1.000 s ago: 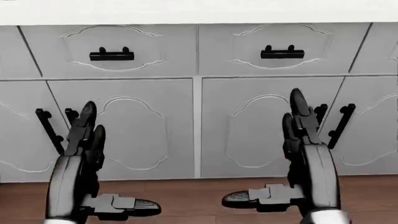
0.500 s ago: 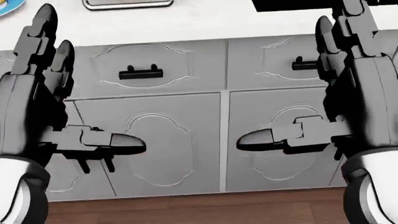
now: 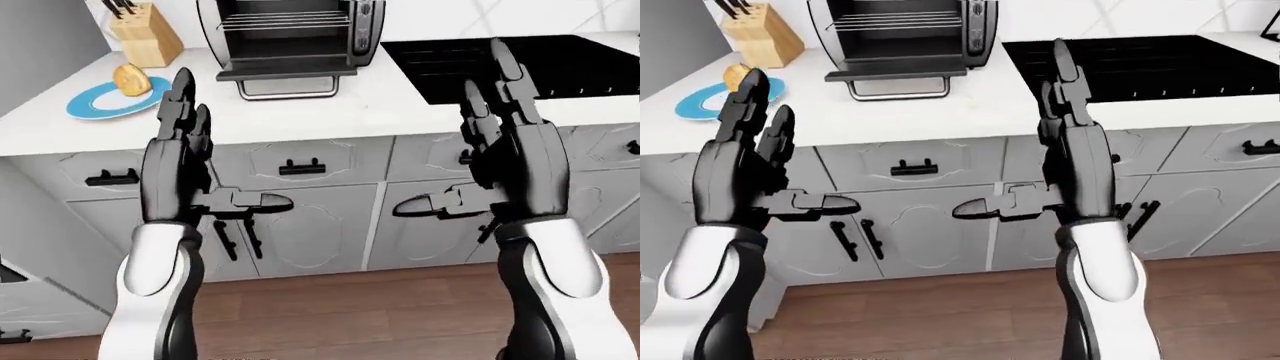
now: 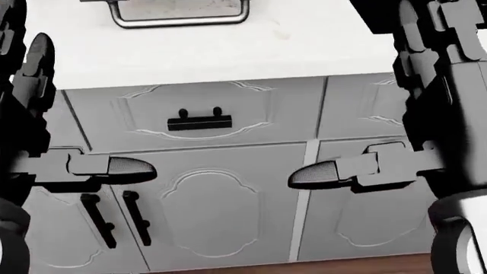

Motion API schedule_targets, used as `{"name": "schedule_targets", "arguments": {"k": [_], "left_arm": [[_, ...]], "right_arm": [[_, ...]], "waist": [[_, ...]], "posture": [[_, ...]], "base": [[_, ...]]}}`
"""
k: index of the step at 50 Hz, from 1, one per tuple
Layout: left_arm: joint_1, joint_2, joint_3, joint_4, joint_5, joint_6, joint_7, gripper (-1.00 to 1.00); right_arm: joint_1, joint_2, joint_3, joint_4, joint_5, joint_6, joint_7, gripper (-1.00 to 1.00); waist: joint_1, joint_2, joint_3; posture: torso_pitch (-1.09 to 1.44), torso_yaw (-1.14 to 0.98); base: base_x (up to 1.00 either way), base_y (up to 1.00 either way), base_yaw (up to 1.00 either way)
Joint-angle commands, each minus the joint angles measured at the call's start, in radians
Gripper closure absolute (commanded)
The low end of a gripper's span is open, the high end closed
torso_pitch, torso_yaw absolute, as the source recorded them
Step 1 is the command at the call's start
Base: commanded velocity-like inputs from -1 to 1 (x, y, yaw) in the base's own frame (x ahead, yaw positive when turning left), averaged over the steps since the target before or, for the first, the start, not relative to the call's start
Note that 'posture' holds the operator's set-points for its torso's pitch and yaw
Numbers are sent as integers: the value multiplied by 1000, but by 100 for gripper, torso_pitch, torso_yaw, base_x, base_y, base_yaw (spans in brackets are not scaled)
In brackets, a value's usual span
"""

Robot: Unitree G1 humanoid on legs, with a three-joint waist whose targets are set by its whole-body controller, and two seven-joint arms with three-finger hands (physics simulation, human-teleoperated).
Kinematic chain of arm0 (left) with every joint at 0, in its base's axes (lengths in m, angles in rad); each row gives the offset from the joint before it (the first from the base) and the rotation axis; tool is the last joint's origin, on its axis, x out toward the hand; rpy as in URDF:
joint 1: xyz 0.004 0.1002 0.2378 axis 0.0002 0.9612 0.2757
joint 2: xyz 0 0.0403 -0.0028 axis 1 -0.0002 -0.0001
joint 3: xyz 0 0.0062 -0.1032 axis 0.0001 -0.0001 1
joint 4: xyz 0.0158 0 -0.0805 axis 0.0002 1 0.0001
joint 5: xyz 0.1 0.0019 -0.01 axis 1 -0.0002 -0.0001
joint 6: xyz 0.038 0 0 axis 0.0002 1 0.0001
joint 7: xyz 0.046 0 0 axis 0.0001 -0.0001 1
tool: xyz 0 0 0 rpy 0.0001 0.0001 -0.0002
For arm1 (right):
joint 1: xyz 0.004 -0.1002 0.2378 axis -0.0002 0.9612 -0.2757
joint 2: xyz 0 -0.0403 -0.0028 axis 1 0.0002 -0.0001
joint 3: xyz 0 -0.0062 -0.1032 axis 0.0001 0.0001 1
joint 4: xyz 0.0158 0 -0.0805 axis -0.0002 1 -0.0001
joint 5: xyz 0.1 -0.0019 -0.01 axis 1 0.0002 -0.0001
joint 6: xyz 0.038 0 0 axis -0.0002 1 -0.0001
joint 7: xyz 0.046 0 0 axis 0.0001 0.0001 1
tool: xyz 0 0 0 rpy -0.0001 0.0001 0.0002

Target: Place the bread on the rack of the toaster oven.

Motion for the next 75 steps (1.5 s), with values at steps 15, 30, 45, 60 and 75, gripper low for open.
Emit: {"name": "schedule_targets", "arguments": {"k": [15, 30, 45, 60, 75], "left_arm": [[-25, 11, 6, -15, 28, 4, -7, -100], [-28, 19, 12, -46, 22, 25, 0, -100], [-23, 15, 10, -49, 33, 21, -5, -100], [-22, 18, 9, -45, 54, 14, -16, -100], [-51, 22, 10, -51, 59, 40, -18, -100]], "right_arm": [[-19, -10, -10, -12, 6, -6, 3, -100], [4, -9, -9, -26, 1, -26, 10, -100], [2, -5, 1, -15, -6, -35, 14, -100], [4, 1, 1, -14, -9, -46, 20, -100], [4, -4, -4, -21, 2, -51, 26, -100]], "waist": [[-23, -105, -51], [-9, -45, -29], [-24, -4, -28], [-22, -121, -13], [-21, 35, -10]], "posture": [[0, 0], [0, 0], [0, 0], [0, 0], [0, 0]], "base": [[3, 41, 0], [0, 22, 0], [0, 31, 0], [18, 31, 0], [33, 27, 0]]}}
